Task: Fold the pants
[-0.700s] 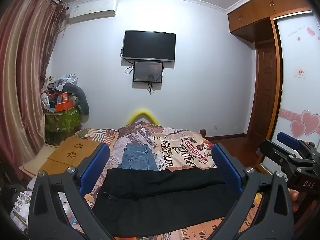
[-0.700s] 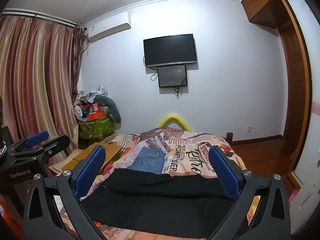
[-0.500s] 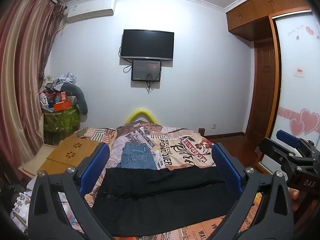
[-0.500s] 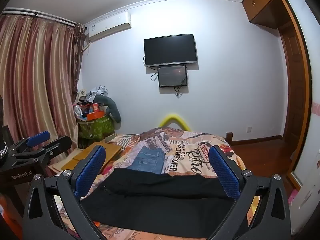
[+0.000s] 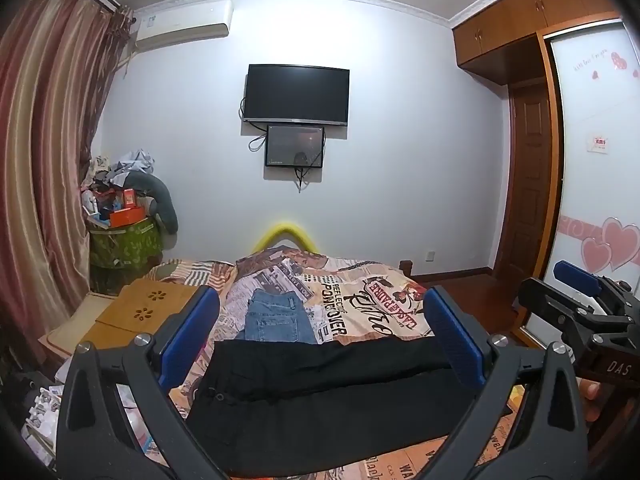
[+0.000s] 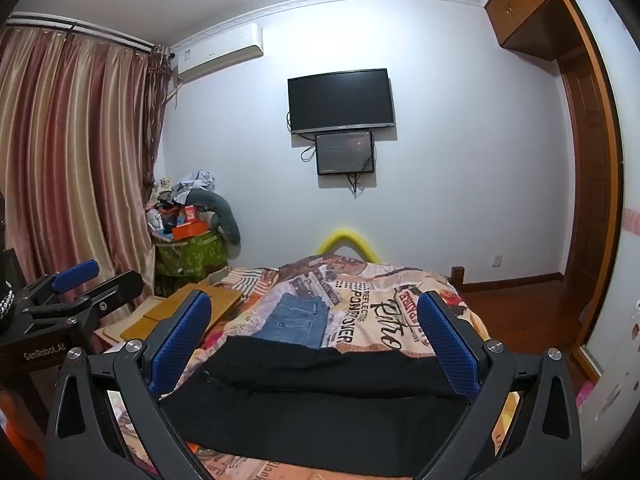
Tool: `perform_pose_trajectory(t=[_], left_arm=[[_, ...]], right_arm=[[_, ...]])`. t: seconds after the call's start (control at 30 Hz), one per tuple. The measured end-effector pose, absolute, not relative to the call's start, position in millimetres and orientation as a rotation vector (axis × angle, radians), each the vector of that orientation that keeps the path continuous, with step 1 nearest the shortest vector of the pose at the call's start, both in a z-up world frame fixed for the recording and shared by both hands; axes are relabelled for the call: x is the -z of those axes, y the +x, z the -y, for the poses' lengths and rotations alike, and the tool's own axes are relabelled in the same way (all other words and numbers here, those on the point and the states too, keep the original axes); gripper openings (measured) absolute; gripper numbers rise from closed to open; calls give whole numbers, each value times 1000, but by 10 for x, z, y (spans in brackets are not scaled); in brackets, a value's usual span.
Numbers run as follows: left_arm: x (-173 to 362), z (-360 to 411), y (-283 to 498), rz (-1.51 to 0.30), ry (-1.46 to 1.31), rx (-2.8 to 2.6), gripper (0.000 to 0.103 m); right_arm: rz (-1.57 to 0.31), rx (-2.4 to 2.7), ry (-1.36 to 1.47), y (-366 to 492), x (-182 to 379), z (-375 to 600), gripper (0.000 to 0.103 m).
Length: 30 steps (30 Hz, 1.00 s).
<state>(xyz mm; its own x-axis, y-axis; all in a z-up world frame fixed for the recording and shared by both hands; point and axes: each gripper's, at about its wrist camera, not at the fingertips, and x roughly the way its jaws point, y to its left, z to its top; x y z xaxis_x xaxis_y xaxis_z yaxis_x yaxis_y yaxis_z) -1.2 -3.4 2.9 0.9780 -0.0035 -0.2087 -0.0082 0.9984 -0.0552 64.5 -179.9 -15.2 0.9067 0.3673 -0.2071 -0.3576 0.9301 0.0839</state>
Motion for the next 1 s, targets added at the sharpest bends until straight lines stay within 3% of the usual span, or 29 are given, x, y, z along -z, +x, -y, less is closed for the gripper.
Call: perform_pose_trajectory(t=[1.0], left_arm=[[-10,61,12,-212,-55,9,103]], right_arm=[[-224,-365,41,634,96,1816,102]])
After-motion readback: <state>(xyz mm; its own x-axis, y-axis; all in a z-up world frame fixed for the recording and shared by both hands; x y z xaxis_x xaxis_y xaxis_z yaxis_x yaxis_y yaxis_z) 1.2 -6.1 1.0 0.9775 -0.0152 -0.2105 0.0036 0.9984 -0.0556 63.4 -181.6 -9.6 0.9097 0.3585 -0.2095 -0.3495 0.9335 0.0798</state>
